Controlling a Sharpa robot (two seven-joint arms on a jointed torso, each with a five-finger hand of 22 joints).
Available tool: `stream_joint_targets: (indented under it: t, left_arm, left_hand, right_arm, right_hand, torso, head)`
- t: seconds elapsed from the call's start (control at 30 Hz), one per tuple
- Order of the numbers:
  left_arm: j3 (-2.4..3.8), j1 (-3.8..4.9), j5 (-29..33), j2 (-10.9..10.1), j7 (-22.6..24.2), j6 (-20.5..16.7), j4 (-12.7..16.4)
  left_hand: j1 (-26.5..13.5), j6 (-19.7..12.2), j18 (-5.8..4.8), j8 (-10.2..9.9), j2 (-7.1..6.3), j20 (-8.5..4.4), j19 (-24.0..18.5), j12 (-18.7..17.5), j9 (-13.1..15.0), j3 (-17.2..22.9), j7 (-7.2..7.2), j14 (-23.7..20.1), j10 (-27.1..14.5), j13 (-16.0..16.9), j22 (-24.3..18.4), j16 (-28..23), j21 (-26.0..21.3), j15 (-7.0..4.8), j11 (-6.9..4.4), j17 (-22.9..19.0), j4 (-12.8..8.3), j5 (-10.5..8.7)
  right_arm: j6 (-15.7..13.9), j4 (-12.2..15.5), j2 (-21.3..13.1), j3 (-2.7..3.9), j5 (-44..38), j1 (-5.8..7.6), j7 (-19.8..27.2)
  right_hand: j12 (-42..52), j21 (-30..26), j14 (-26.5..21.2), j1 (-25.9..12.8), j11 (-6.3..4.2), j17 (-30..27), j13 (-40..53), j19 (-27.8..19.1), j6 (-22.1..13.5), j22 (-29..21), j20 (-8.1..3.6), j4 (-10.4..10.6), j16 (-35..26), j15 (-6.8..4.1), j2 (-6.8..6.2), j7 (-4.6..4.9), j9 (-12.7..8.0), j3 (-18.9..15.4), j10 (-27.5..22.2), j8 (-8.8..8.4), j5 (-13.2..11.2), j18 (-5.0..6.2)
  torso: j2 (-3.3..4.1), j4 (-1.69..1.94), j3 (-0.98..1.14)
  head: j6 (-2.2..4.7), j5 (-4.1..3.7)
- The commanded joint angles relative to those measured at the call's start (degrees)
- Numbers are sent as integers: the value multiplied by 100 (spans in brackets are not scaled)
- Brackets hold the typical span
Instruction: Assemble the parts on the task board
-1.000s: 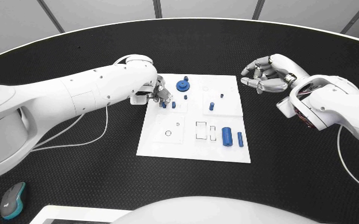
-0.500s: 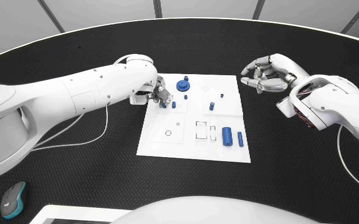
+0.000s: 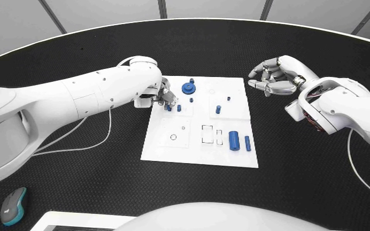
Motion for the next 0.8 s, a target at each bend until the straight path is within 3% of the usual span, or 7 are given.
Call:
stream_joint_targets:
  t: [0.03, 0.1, 0.3, 0.8]
  left_arm:
    - [0, 0, 2, -1, -7, -4, -7]
    - [0, 0, 2, -2, -13, -12, -13]
    - [0, 0, 5, -6, -23, -62, -27]
    - [0, 0, 19, -16, -35, -31, -31]
  left_hand:
    - [89, -90, -58, -58, -16, 22, -23, -45, 29, 231, -48, 579, -37, -33, -18, -7, -41, 20, 10, 1414, -363, -29]
    - [49, -104, -56, -80, -133, 25, -24, -58, 64, -12, -63, 576, -44, -51, -32, -12, -61, 16, -5, 1403, -263, -41]
    - [-30, -57, -53, -136, -281, 9, -19, -62, 88, -344, -104, 573, -48, -68, -57, -17, -93, -7, -33, 1393, -7, -63]
    - [-67, 31, -55, -182, -420, -10, -2, -42, 101, -623, -132, 577, -40, -50, -60, -10, -108, -25, -54, 1408, 265, -114]
  right_arm:
    - [-1, -1, -1, 0, 0, 0, 0]
    - [-3, -2, -1, 0, 0, 0, 1]
    - [-7, -4, -1, 0, 0, 0, 3]
    - [-2, -6, -2, 0, 0, 0, 0]
  right_hand:
    - [-8, -17, 37, 32, -9, 7, -5, 31, -40, 5, 3, -9, -20, -24, -27, 14, -6, 40, -5, 16, 39, 85]
    - [-8, -17, 37, 32, -9, 7, -5, 31, -40, 5, 3, -9, -20, -24, -27, 14, -6, 40, -5, 16, 39, 85]
    - [-8, -17, 37, 32, -9, 7, -5, 31, -40, 5, 3, -9, -20, -24, -27, 14, -6, 40, -5, 16, 39, 85]
    - [-16, -29, 36, 28, -8, 8, -13, 28, -44, -1, 4, -8, -21, -23, -31, 15, -8, 38, -13, 16, 38, 86]
  torso:
    - [-1, 2, 1]
    - [-1, 0, 2]
    - [0, -2, 1]
    - [-1, 1, -1]
  head:
    - [-7, -5]
    - [-8, -6]
    - [-8, -9]
    - [-17, -11]
